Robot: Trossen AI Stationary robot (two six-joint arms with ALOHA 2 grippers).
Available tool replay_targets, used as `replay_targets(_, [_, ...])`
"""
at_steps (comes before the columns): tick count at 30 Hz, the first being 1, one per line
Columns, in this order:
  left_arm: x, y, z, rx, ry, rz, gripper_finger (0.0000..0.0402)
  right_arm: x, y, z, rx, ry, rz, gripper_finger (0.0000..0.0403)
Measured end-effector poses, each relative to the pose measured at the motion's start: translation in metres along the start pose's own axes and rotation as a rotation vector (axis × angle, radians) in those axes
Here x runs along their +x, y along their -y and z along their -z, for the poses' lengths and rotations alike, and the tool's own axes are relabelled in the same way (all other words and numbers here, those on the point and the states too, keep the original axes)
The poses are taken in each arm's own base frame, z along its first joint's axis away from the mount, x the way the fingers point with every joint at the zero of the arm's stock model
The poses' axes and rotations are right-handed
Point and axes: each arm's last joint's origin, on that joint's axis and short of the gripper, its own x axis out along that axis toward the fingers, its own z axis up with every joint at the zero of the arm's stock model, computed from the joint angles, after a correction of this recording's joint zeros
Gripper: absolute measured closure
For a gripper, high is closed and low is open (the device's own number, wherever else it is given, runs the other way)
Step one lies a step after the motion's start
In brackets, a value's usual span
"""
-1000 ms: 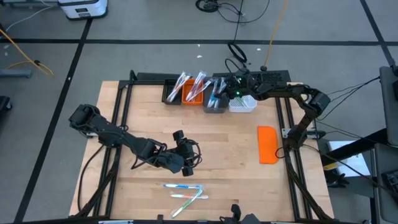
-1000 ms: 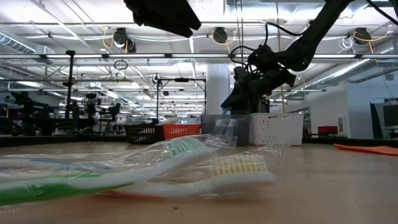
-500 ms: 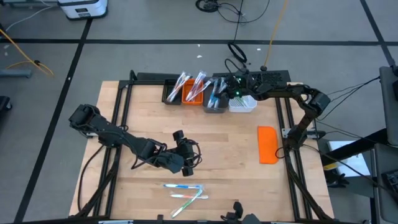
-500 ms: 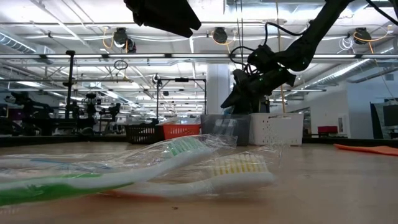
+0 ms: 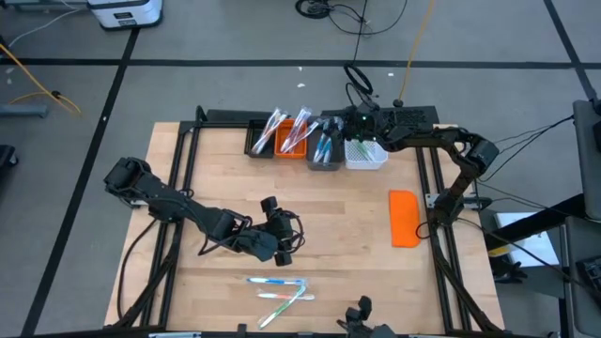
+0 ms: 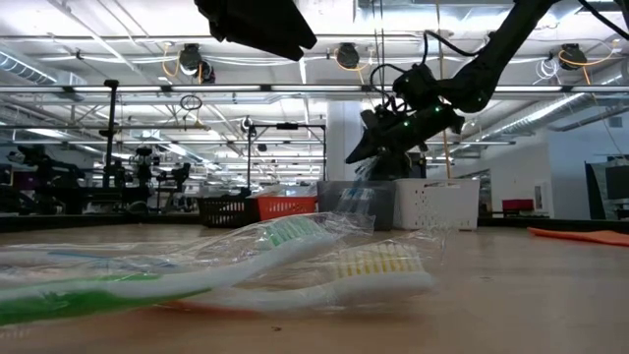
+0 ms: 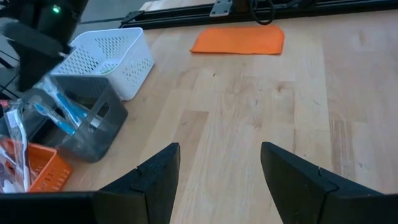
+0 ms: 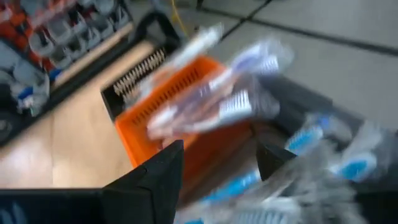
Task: Pick & Place Toothbrushes
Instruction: Put the blue toothbrush into the gray bin
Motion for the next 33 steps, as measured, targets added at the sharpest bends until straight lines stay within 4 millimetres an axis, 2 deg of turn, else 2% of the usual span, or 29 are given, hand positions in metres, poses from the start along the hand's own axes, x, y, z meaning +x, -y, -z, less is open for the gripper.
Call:
replay_targets(5, [0.000,-0.001,0.000,-0.002,-0.003,-0.002,0.0178,-0.001,-0.001,-0.011,0.011,0.128,0.030,0.0215])
replay_targets(13, [0.000,-0.001,0.000,-0.002,-0.004,-0.002,0.0178,-0.002,0.002,-0.016,0.016,0.193,0.094,0.0215])
replay_targets(20, [0.000,-0.001,0.000,-0.004,-0.005,-0.003,0.0178,-0.005,0.001,-0.025,0.030,0.275,0.064,0.0216])
replay_targets(27, [0.000,0.000,0.004,0.009,-0.053,0.052,0.0178,-0.002,-0.008,-0.017,0.063,0.168,-0.094,0.0216])
replay_targets(33, [0.000,0.000,0.010,0.007,-0.113,0.095,0.0178,0.003,-0.035,-0.006,0.032,0.040,-0.331,0.0216])
